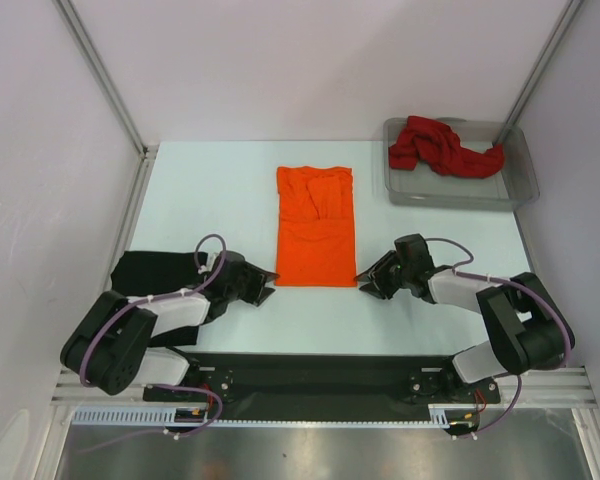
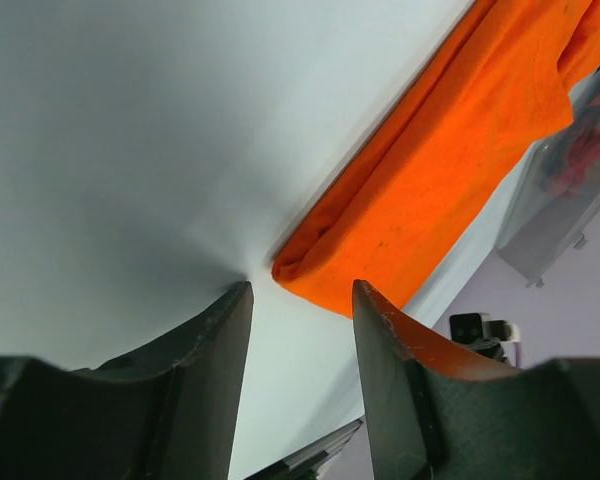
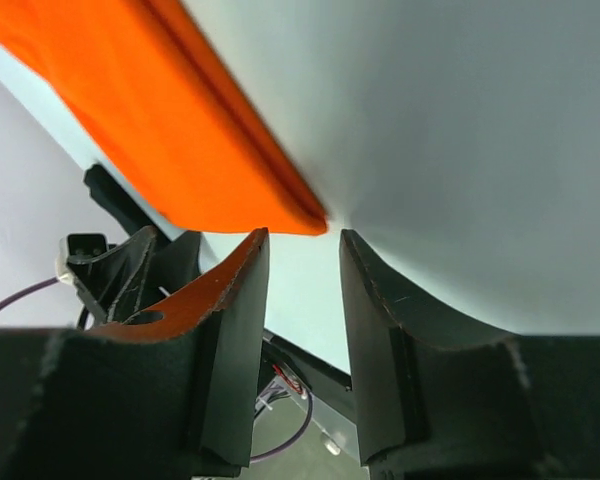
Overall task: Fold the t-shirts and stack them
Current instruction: Fold the tshirt
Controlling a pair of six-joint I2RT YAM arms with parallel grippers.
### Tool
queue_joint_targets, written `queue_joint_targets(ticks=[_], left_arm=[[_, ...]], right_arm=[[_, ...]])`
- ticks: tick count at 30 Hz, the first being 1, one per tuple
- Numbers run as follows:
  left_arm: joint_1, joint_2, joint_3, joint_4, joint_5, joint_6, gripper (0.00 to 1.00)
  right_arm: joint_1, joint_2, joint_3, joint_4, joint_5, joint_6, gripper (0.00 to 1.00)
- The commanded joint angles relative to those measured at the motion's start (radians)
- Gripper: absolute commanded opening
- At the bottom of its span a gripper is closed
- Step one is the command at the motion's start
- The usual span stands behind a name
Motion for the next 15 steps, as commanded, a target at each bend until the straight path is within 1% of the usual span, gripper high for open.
queue_joint_targets(ticks=[1, 6, 9, 11, 14, 15], left_arm=[[-0.007, 0.037, 0.028, -0.024, -0.043, -0.023, 0.5], [-0.005, 0.059, 0.039, -0.033, -0.042, -0.023, 0.46], [-0.007, 0.06, 0.055, -0.064, -0.043, -0.011, 0.45], [-0.007, 0.066, 0.053, -0.05, -0.042, -0.012, 0.43], [-0.007, 0.091, 0.052, -0.018, -0.026, -0.011, 0.35], [-0.007, 0.097, 0.055, -0.016, -0.019, -0.008, 0.3]], right_arm=[[0.016, 0.025, -0.009, 0.023, 0.001, 0.03, 0.4], [0.027, 0.03, -0.019, 0.031, 0.008, 0.039, 0.42], [0.031, 0.037, -0.018, 0.029, 0.011, 0.044, 0.43], [0.038, 0.045, -0.022, 0.035, 0.016, 0.06, 0.43], [0.045, 0.054, -0.028, 0.039, 0.016, 0.089, 0.43], [0.048, 0.056, -0.03, 0.037, 0.017, 0.094, 0.43]])
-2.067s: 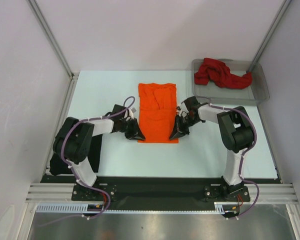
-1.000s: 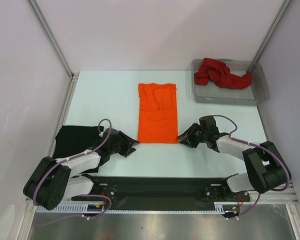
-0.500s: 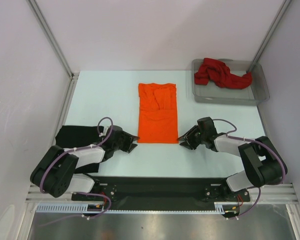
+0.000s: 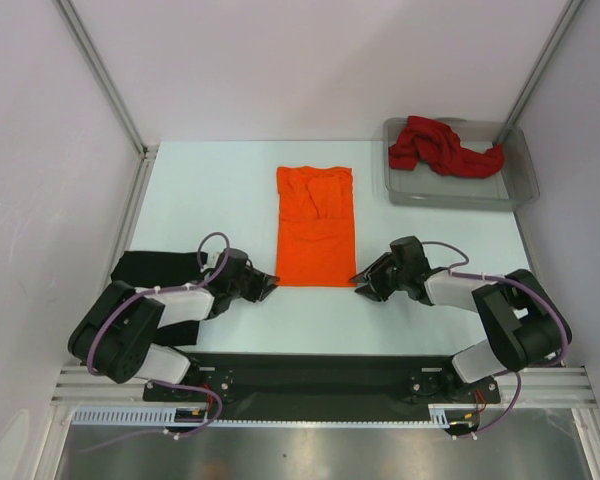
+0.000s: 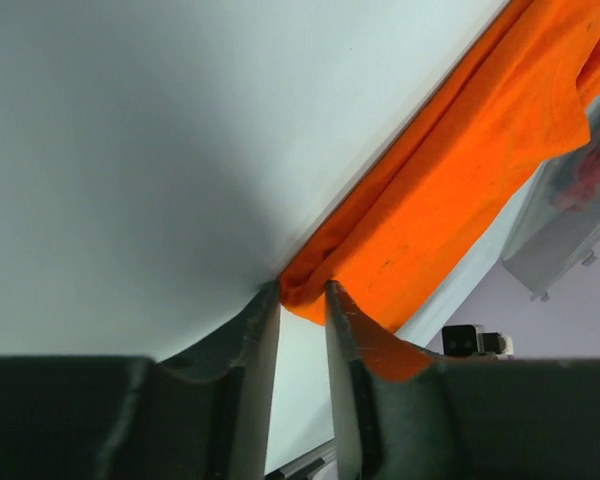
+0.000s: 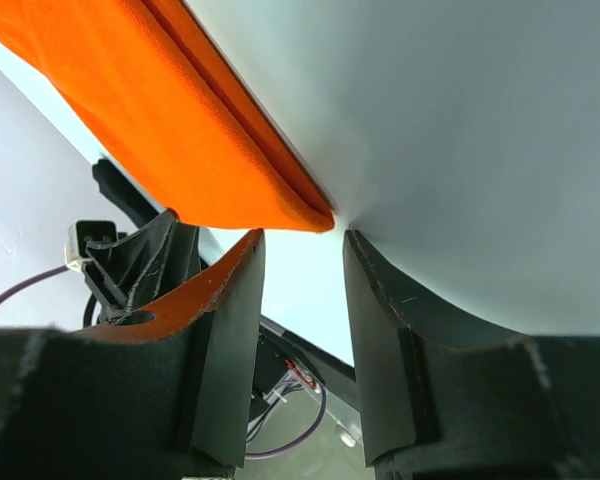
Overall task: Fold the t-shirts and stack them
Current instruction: Fold the tshirt
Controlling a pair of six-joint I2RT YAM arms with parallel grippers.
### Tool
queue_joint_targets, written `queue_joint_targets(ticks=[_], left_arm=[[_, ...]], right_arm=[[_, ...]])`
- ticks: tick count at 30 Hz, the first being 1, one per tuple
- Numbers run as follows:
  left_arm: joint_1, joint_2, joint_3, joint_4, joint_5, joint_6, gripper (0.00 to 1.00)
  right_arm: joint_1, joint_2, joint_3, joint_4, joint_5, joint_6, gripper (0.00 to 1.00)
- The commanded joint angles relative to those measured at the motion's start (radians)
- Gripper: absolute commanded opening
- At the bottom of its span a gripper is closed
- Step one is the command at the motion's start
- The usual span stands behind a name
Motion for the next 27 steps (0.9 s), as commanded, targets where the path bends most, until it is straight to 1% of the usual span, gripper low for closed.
queue_joint_targets(ticks=[1, 2, 3, 7, 9, 16, 17, 18, 20, 22, 23, 24, 26, 27], left_arm=[[-0.007, 0.041, 0.02, -0.014, -0.018, 0.012, 0.28], [-0.007, 0.041, 0.02, -0.011, -0.016, 0.014, 0.27], [-0.007, 0.041, 0.019, -0.011, -0.015, 0.017, 0.23], [-0.005, 0.033, 0.002, 0.001, -0.011, 0.014, 0.18], [-0.007, 0.036, -0.007, 0.017, -0.008, 0.009, 0.15], [-0.007, 0.041, -0.018, 0.049, 0.004, 0.008, 0.12], [-0.007, 0.039, -0.02, 0.05, 0.002, 0.014, 0.12], [-0.004, 0.041, -0.018, 0.052, 0.002, 0.017, 0.11], [-0.004, 0.047, -0.017, 0.058, 0.011, 0.025, 0.1], [-0.002, 0.058, -0.017, 0.072, 0.018, 0.026, 0.07], [-0.002, 0.061, -0.018, 0.076, 0.021, 0.028, 0.03], [-0.001, 0.062, -0.015, 0.076, 0.027, 0.031, 0.0], [0.004, 0.072, -0.006, 0.076, 0.033, 0.05, 0.0], [0.007, 0.072, -0.003, 0.072, 0.039, 0.06, 0.0]], right_arm=[[0.015, 0.02, -0.019, 0.008, 0.023, 0.041, 0.43], [0.017, 0.023, -0.024, 0.013, 0.023, 0.044, 0.42], [0.016, 0.031, -0.021, 0.011, 0.031, 0.045, 0.42], [0.005, 0.068, -0.018, 0.031, 0.035, 0.044, 0.36], [0.0, 0.076, -0.025, 0.033, 0.026, 0.039, 0.36], [-0.027, 0.072, -0.027, 0.002, 0.042, 0.027, 0.35], [-0.035, 0.077, -0.027, 0.002, 0.042, 0.025, 0.33], [-0.038, 0.079, -0.029, 0.005, 0.042, 0.022, 0.28], [-0.041, 0.092, -0.033, 0.014, 0.039, 0.021, 0.25], [-0.043, 0.105, -0.035, 0.035, 0.022, 0.022, 0.19], [-0.044, 0.114, -0.033, 0.036, 0.016, 0.018, 0.17], [-0.043, 0.117, -0.032, 0.039, 0.009, 0.015, 0.11], [-0.044, 0.125, -0.029, 0.051, -0.006, 0.004, 0.02], [-0.047, 0.125, -0.027, 0.049, -0.009, 0.001, 0.0]])
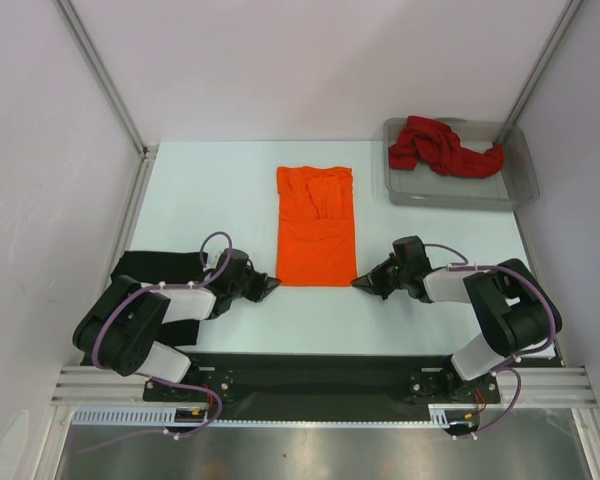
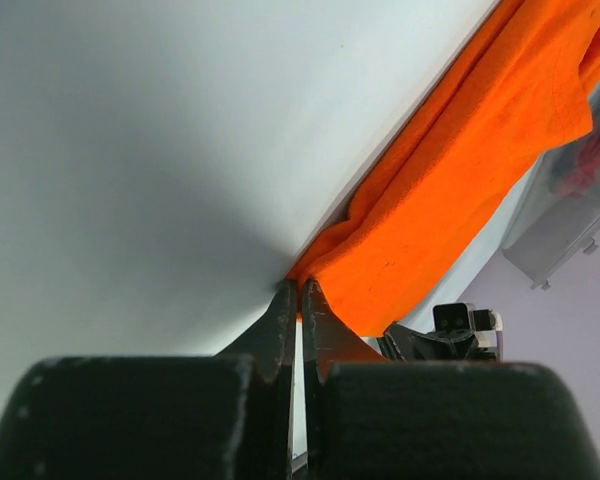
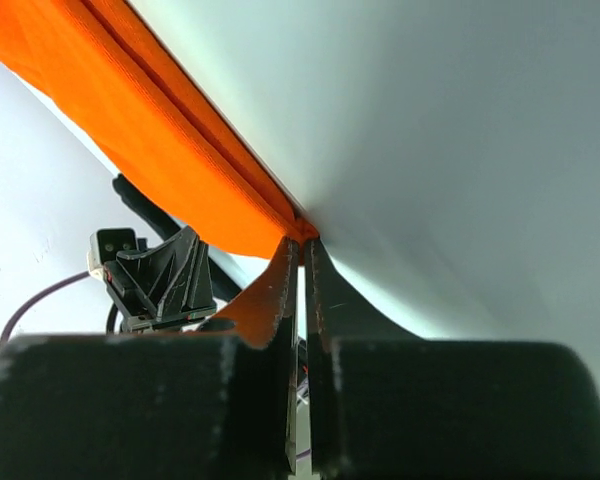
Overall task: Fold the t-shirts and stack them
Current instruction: Fold the tshirt
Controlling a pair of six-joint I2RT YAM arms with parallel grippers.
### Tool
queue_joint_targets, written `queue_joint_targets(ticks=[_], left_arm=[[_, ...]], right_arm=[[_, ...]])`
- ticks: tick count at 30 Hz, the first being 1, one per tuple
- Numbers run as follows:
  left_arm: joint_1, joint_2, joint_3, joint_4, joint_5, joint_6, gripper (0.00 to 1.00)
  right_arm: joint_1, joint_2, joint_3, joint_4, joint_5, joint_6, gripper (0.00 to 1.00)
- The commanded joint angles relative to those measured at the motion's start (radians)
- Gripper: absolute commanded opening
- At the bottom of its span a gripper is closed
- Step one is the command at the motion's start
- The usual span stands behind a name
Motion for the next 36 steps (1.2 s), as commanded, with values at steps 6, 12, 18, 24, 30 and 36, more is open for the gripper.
queue_joint_targets(ticks=[6, 12, 18, 24, 30, 36], left_arm=[[0.009, -0.017, 0.027, -0.078, 0.037, 0.14, 0.0], [0.003, -0.161, -0.025, -0.167, 0.037, 0.172, 0.0], [-0.022, -0.298, -0.031, -0.321, 0.014, 0.262, 0.0], [-0.111, -0.477, -0.09, -0.479, -0.035, 0.233, 0.0], [-0.171, -0.73, -0.102, -0.676, -0.049, 0.175, 0.0], [-0.237, -0.886, -0.102, -0.819, -0.063, 0.083, 0.0]], right_arm=[[-0.004, -0.025, -0.021, -0.097, 0.035, -0.089, 0.0], [0.025, -0.125, -0.085, -0.131, 0.021, -0.095, 0.0], [0.14, -0.275, -0.171, -0.155, 0.086, -0.006, 0.0], [0.275, -0.463, -0.183, -0.308, 0.178, 0.014, 0.0], [0.376, -0.649, -0.205, -0.483, 0.23, 0.061, 0.0], [0.434, -0.768, -0.202, -0.582, 0.235, 0.09, 0.0]])
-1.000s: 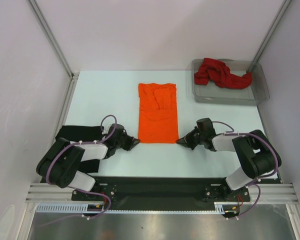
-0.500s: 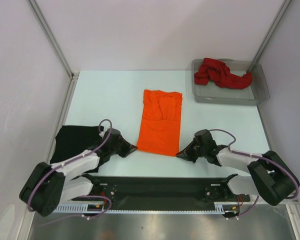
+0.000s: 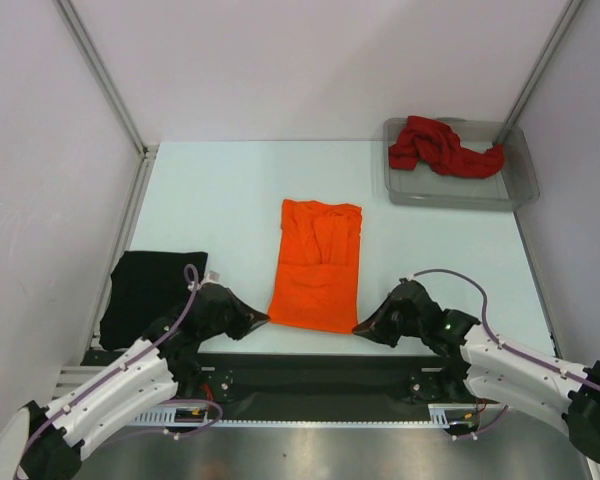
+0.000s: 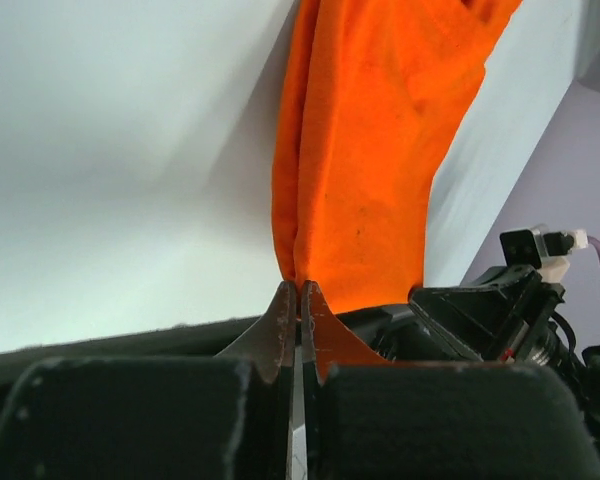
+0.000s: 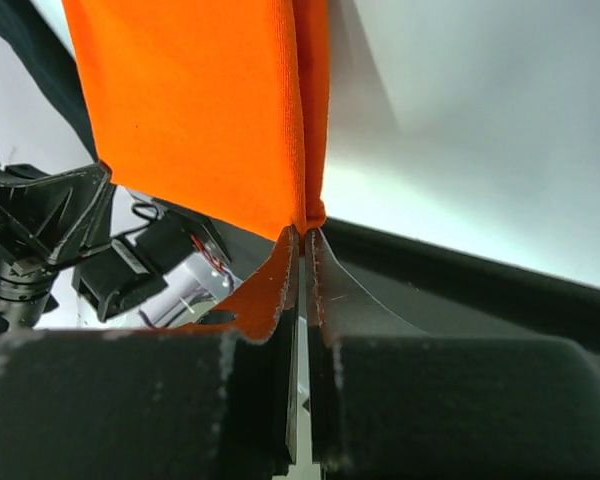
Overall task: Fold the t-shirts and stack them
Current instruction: Fold the tshirt
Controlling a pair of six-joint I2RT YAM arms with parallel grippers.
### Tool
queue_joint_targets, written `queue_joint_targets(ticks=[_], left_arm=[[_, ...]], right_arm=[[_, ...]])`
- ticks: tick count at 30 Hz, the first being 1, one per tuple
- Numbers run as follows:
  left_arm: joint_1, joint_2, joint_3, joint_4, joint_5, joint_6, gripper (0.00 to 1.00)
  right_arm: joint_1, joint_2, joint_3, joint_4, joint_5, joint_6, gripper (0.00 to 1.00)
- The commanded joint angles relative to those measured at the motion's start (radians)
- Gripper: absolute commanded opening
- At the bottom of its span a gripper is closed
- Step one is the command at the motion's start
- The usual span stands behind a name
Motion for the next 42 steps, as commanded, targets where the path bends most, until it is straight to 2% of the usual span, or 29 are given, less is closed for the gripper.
queue_joint_targets(ticks=[1, 4, 7, 8, 10, 11, 16, 17, 21, 26, 32, 42], left_arm=[[-0.038, -0.039, -0.003, -0.108, -0.026, -0.068, 0.0], [-0.056, 0.005, 0.039, -0.09, -0.03, -0.036, 0.0], [-0.058, 0.122, 0.213, -0.114, -0.088, 0.06, 0.0], [-0.055, 0.163, 0.258, -0.116, -0.117, 0.093, 0.0], [-0.008, 0.281, 0.383, -0.1, -0.112, 0.195, 0.0], [0.019, 0.32, 0.419, -0.088, -0.099, 0.226, 0.0], [0.216, 0.591, 0.602, 0.067, 0.097, 0.425, 0.0], [0.256, 0.696, 0.67, 0.087, 0.122, 0.449, 0.0], [0.304, 0.892, 0.841, 0.128, 0.191, 0.55, 0.0], [0.335, 1.076, 1.054, 0.122, 0.262, 0.585, 0.0], [0.368, 1.282, 1.217, 0.111, 0.334, 0.598, 0.0], [0.424, 1.359, 1.243, 0.121, 0.319, 0.585, 0.0]], right_arm=[[0.019, -0.025, 0.01, -0.114, 0.037, 0.023, 0.0], [0.013, -0.012, 0.078, -0.133, 0.054, -0.02, 0.0], [-0.07, 0.073, 0.18, -0.129, -0.018, -0.176, 0.0], [-0.137, 0.123, 0.212, -0.127, -0.041, -0.216, 0.0], [-0.198, 0.175, 0.276, -0.135, -0.079, -0.28, 0.0], [-0.223, 0.203, 0.359, -0.143, -0.089, -0.349, 0.0], [-0.374, 0.465, 0.556, -0.138, -0.21, -0.454, 0.0], [-0.393, 0.51, 0.582, -0.115, -0.231, -0.463, 0.0], [-0.437, 0.694, 0.805, -0.13, -0.265, -0.542, 0.0], [-0.512, 0.885, 0.987, -0.176, -0.28, -0.587, 0.0], [-0.579, 1.047, 1.134, -0.209, -0.328, -0.621, 0.0], [-0.622, 1.234, 1.29, -0.233, -0.399, -0.676, 0.0]])
